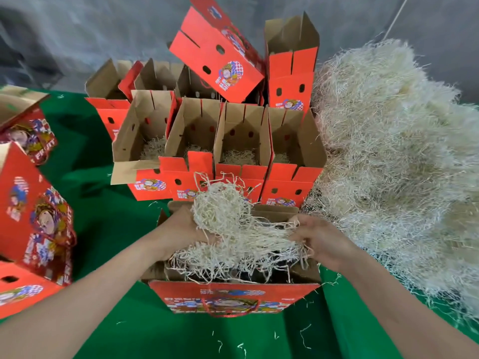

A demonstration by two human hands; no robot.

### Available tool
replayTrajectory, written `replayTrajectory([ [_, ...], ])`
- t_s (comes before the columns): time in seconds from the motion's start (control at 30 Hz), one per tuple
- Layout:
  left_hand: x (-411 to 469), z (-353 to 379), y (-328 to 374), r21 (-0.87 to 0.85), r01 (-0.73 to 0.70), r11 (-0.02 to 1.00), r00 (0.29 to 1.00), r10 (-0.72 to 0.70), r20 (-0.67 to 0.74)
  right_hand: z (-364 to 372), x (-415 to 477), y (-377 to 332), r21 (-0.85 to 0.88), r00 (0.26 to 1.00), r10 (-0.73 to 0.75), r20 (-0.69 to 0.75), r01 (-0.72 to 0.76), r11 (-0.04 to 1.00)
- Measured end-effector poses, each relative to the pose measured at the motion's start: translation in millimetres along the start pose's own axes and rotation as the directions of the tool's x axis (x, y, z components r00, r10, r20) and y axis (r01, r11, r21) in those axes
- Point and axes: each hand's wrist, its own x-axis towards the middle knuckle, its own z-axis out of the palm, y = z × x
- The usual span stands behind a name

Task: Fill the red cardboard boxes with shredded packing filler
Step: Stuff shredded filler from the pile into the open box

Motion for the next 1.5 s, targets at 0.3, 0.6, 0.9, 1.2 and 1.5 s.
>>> replayTrajectory([
  [0.3,0.2,17.2,7.6,0.266,0.060,0.962,0.979,-0.109,0.173,51.4,1.6,-4.6,-0.105,0.996,-0.079,0.039,0.082,0.991],
  [0.6,-4.2,-31.9,-3.7,-0.165,0.022,0.986,0.998,-0.030,-0.048,25.0,-2.3,-3.5,-0.001,0.993,-0.035,-0.116,0.035,0.999],
  [0.9,-4.6,-10.7,-11.9,0.039,0.019,0.999,0.899,-0.001,-0.438,31.7,-2.6,-6.4,0.229,0.989,-0.094,-0.115,0.119,0.966],
  [1.2,-12.5,15.7,-1.0,0.270,0.132,0.954,0.991,-0.136,-0.004,59.3,3.0,0.5,-0.485,0.979,-0.106,0.175,0.179,0.856],
  [1.5,-13.0,-34.9,-8.6,0.666,0.118,0.737,0.992,-0.061,-0.108,17.0,4.0,-3.7,-0.773,0.994,-0.076,0.074,0.105,0.626],
])
